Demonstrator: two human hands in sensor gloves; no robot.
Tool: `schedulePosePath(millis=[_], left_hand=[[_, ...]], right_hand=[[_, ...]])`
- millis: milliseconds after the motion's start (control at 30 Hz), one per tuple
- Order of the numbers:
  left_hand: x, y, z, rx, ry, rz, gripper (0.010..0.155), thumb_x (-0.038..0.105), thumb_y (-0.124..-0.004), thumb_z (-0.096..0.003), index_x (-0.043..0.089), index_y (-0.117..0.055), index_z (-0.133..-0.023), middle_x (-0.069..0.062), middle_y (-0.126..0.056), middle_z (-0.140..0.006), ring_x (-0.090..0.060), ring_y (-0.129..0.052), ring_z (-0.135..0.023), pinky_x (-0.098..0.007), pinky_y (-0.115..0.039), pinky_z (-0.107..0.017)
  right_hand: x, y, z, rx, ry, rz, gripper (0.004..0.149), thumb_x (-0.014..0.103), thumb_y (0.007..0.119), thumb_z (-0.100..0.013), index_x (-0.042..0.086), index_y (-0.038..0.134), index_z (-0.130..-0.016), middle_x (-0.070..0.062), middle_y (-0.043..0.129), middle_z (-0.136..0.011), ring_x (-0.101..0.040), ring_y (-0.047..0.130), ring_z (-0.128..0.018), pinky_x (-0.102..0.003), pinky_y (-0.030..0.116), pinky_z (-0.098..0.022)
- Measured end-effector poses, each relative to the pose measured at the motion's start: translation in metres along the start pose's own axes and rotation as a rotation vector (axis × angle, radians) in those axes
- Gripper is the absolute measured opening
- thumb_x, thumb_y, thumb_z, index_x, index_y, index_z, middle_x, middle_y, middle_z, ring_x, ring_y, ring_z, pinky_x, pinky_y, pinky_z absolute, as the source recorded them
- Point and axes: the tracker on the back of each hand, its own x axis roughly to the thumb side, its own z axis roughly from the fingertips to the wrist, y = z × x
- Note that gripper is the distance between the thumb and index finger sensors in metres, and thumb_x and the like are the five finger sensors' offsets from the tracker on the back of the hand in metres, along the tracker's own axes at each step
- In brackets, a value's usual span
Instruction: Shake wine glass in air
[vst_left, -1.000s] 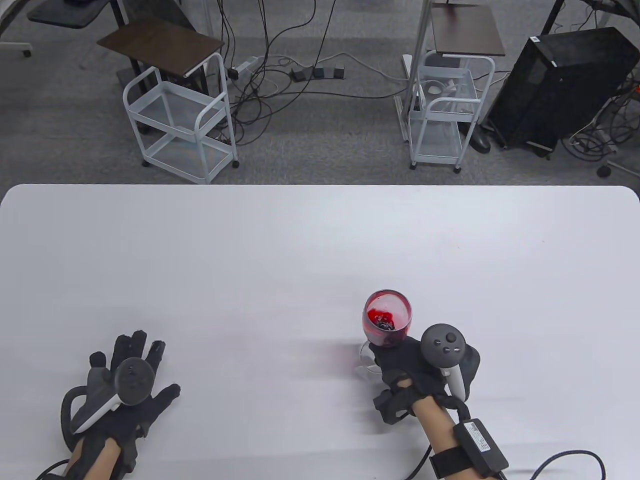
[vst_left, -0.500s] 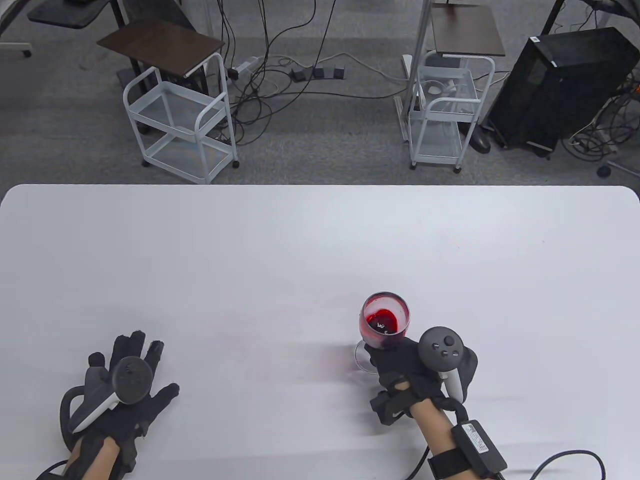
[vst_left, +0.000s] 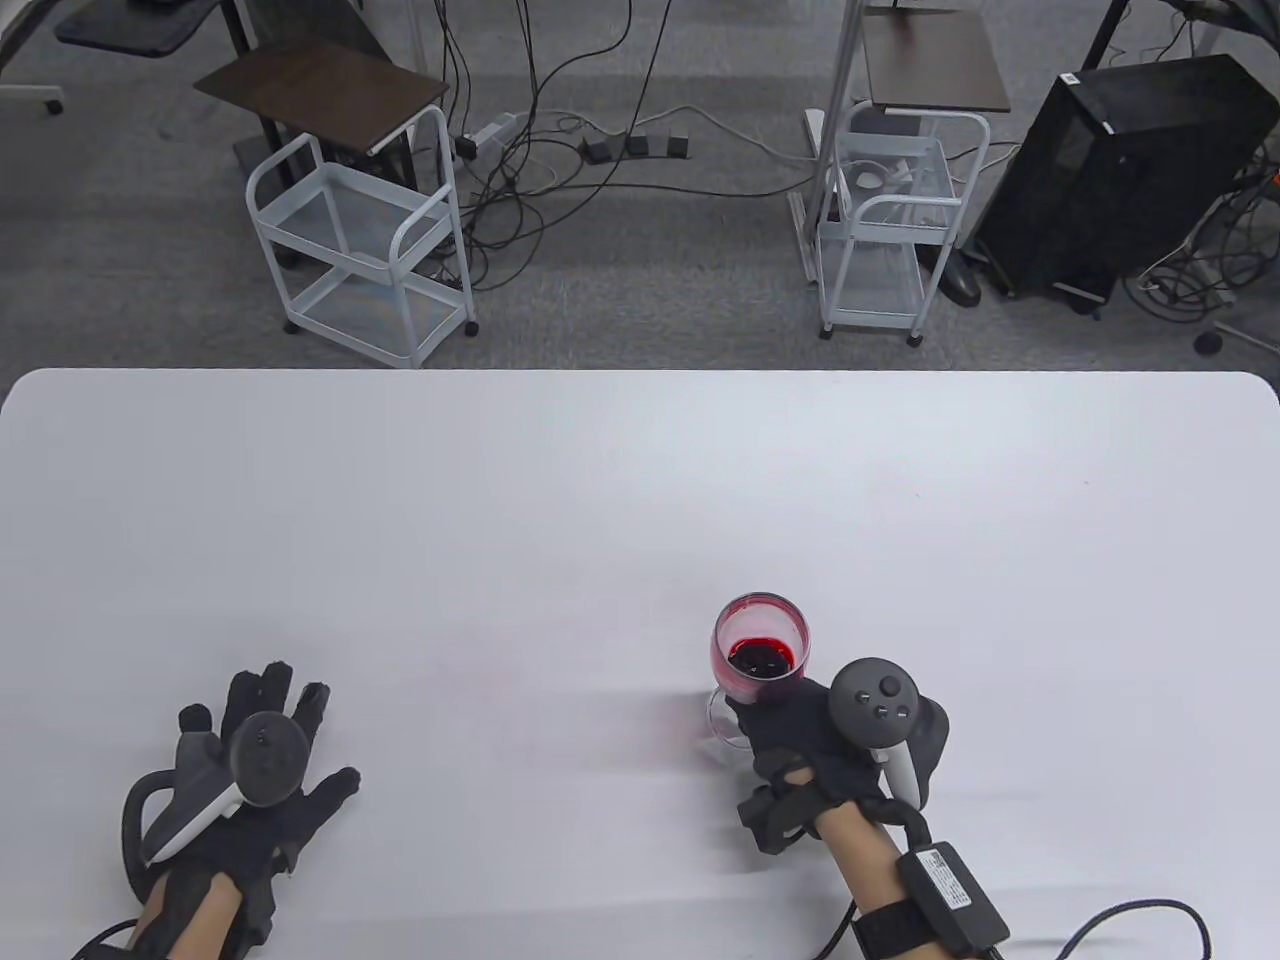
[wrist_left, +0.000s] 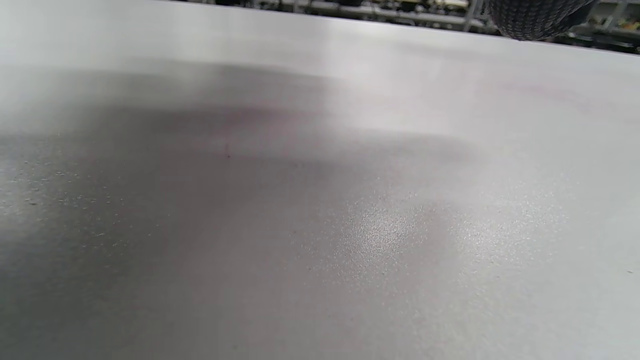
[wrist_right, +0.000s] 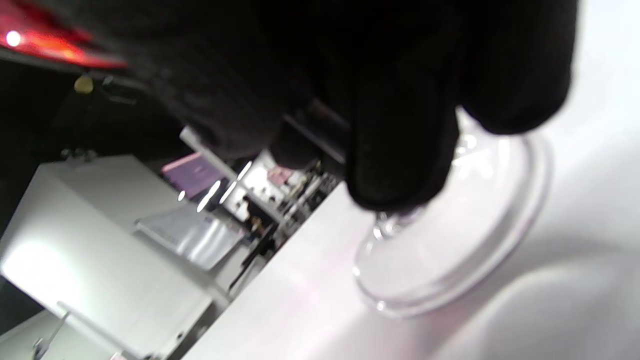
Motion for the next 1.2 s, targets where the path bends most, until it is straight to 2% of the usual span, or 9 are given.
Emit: schedulePosePath(millis=[133,267,400,500,633,767,900,1000,1200], left_hand=[[-0.0005,0.0007,0.0016,0.008,-0.005,0.007,0.089,0.074,-0.067,-0.0463,0.039,-0.024,-0.115,0.005,0.001,-0.122,-0.026,0.0,-0.118,-0.058,0.002,-0.073],[-0.0007,-0.0004,-0.0001,0.0,0.0,0.004,0.089,0.074,-0.067,-0.0462,0.039,-0.024,-0.115,0.005,0.001,-0.122,-0.026,0.0,-0.118,-0.058,0.002,-0.073],[-0.0009,0.0008,0.0012,0.007,-0.004,0.011,0.089,0.074,-0.067,-0.0463,0.039,-0.024,-0.115,0.005,0.001,-0.122,-0.026,0.0,-0.118,-0.058,0.002,-0.073],[-0.0006,0.0001,0.0003,0.002,0.001,0.003,0.089,0.074,-0.067,-0.0462,0.039,-0.023,-0.115,0.005,0.001,-0.122,-0.026,0.001,-0.118,-0.058,0.002,-0.073],[-0.0013,0.0003,0.0015,0.007,-0.005,0.011,0.089,0.074,-0.067,-0.0463,0.039,-0.024,-0.116,0.005,0.001,-0.122,-0.026,0.0,-0.118,-0.058,0.002,-0.073],[-0.0018,-0.0006,0.0009,-0.002,-0.001,0.006,0.089,0.074,-0.067,-0.0462,0.039,-0.024,-0.115,0.005,0.001,-0.122,-0.026,0.0,-0.118,-0.058,0.002,-0.073],[-0.0022,-0.0002,0.0009,0.002,-0.005,0.012,0.089,0.074,-0.067,-0.0463,0.039,-0.023,-0.116,0.005,0.001,-0.122,-0.026,0.0,-0.118,-0.058,0.002,-0.073],[-0.0022,-0.0011,0.0003,-0.004,-0.001,0.008,0.089,0.074,-0.067,-0.0463,0.039,-0.023,-0.115,0.005,0.001,-0.122,-0.026,0.0,-0.118,-0.058,0.002,-0.073],[-0.0025,-0.0005,0.0002,-0.007,-0.001,0.013,0.089,0.074,-0.066,-0.0463,0.039,-0.023,-0.116,0.005,0.001,-0.122,-0.026,0.001,-0.118,-0.058,0.003,-0.073]], right_hand=[[0.0014,0.0035,0.004,0.074,-0.014,0.023,0.042,0.034,0.09,-0.04,0.014,0.092,-0.077,-0.013,0.102,-0.075,-0.027,0.108,-0.041,-0.053,0.083,-0.044],[0.0009,0.001,0.002,0.006,-0.001,0.018,0.042,0.034,0.09,-0.039,0.014,0.092,-0.077,-0.013,0.101,-0.076,-0.027,0.108,-0.042,-0.053,0.083,-0.045],[0.0027,0.0053,0.0049,0.065,-0.029,0.026,0.042,0.034,0.09,-0.04,0.014,0.092,-0.077,-0.013,0.102,-0.075,-0.027,0.108,-0.042,-0.053,0.084,-0.045],[0.0018,0.0004,0.002,-0.011,-0.003,0.021,0.042,0.034,0.09,-0.04,0.014,0.092,-0.077,-0.013,0.101,-0.076,-0.027,0.108,-0.043,-0.053,0.083,-0.045],[0.0025,0.0057,0.0052,0.061,-0.026,0.03,0.042,0.034,0.091,-0.039,0.014,0.092,-0.077,-0.013,0.102,-0.075,-0.027,0.108,-0.042,-0.053,0.084,-0.044],[0.0008,-0.0004,0.0015,-0.014,0.01,0.023,0.042,0.034,0.09,-0.039,0.013,0.092,-0.077,-0.014,0.101,-0.075,-0.027,0.108,-0.042,-0.053,0.083,-0.045],[0.0,0.0055,0.0039,0.061,-0.015,-0.002,0.042,0.034,0.09,-0.04,0.014,0.092,-0.077,-0.013,0.101,-0.076,-0.027,0.108,-0.042,-0.053,0.084,-0.045],[-0.0003,0.0014,0.0012,-0.008,0.013,0.018,0.042,0.034,0.09,-0.04,0.013,0.092,-0.077,-0.014,0.101,-0.076,-0.028,0.108,-0.042,-0.054,0.083,-0.045],[0.0008,0.007,0.0034,0.048,0.002,-0.013,0.043,0.034,0.09,-0.039,0.014,0.092,-0.077,-0.013,0.101,-0.076,-0.027,0.108,-0.042,-0.053,0.084,-0.045]])
